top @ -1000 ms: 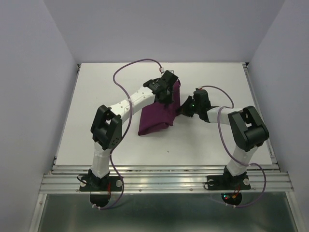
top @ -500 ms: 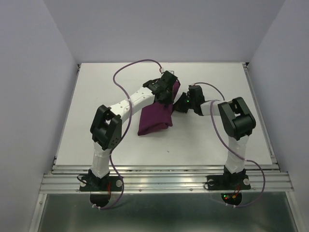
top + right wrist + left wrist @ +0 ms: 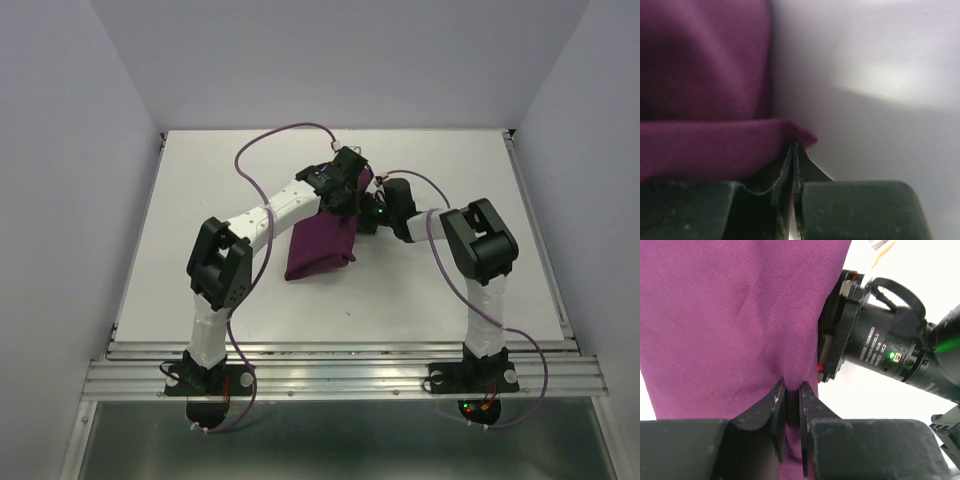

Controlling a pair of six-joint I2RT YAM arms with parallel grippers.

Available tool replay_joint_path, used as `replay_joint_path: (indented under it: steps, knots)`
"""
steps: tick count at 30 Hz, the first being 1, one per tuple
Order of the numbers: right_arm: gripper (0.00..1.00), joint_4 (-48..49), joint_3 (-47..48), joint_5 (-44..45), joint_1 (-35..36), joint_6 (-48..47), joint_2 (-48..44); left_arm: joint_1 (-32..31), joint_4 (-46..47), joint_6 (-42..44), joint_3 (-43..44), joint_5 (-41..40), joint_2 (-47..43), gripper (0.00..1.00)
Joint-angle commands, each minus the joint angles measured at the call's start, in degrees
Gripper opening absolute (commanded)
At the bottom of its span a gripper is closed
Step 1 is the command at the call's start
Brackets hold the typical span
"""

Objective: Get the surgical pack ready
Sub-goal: Pack the surgical kit at the center of the board.

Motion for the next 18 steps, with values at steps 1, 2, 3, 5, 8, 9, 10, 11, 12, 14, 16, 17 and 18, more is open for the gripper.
replay_joint_path:
  steps: [1, 2, 3, 5, 8, 9, 10, 11, 12, 14, 16, 17, 18]
  knots:
    - [0.08, 10.1, -1.1, -6.7, 1.3, 2.8, 0.4, 0.3, 4.9, 0.7, 2.2, 0.4, -5.1, 0.00]
    - [0.08, 12.0, -1.4, -7.1, 1.9, 3.0, 0.5, 0.3, 5.1, 0.8, 2.4, 0.5, -5.0, 0.00]
    - [0.08, 12.6, -1.4, -7.2, 1.9, 3.2, 0.7, 0.3, 4.9, 0.8, 2.5, 0.8, -4.9, 0.00]
    - [0.08, 16.0, -1.7, -8.7, 2.0, 4.4, 0.9, 0.4, 4.7, 0.8, 2.6, 0.9, -4.9, 0.00]
    - [0.10, 15.7, -1.2, -9.1, 2.0, 5.1, 1.5, 0.3, 5.2, 0.8, 1.7, 1.1, -4.9, 0.00]
    - [0.10, 14.9, -1.1, -8.6, 2.0, 5.1, 1.6, 0.3, 5.4, 0.7, 1.4, 0.9, -4.8, 0.00]
    - [0.10, 13.7, -1.1, -6.7, 2.0, 4.8, 1.5, 0.3, 6.0, 0.5, 0.4, 0.6, -4.6, 0.00]
    - [0.10, 11.8, -1.0, -5.3, 2.0, 4.3, 1.4, 0.3, 6.2, 0.2, 0.4, 0.2, -4.3, 0.00]
    - [0.10, 7.5, -1.0, -3.7, 2.0, 3.8, 0.9, 0.3, 6.2, -0.1, -0.3, -0.9, -3.4, 0.00]
    - [0.10, -2.1, -0.7, 3.6, 2.0, 1.5, 0.1, 0.3, 5.6, -1.5, -0.5, -1.9, -1.3, 0.00]
    - [0.09, -7.6, -0.4, 8.9, 2.0, -0.1, -0.7, 0.3, 5.3, -2.8, -0.5, -3.7, 0.0, 0.00]
    - [0.09, -11.7, -0.5, 13.8, 2.0, -1.3, -1.8, 0.3, 5.4, -4.1, -0.7, -3.9, 1.0, 0.00]
    - [0.09, -13.9, -0.5, 16.3, 2.0, -1.9, -2.3, 0.3, 5.6, -4.8, -0.9, -4.4, 1.3, 0.00]
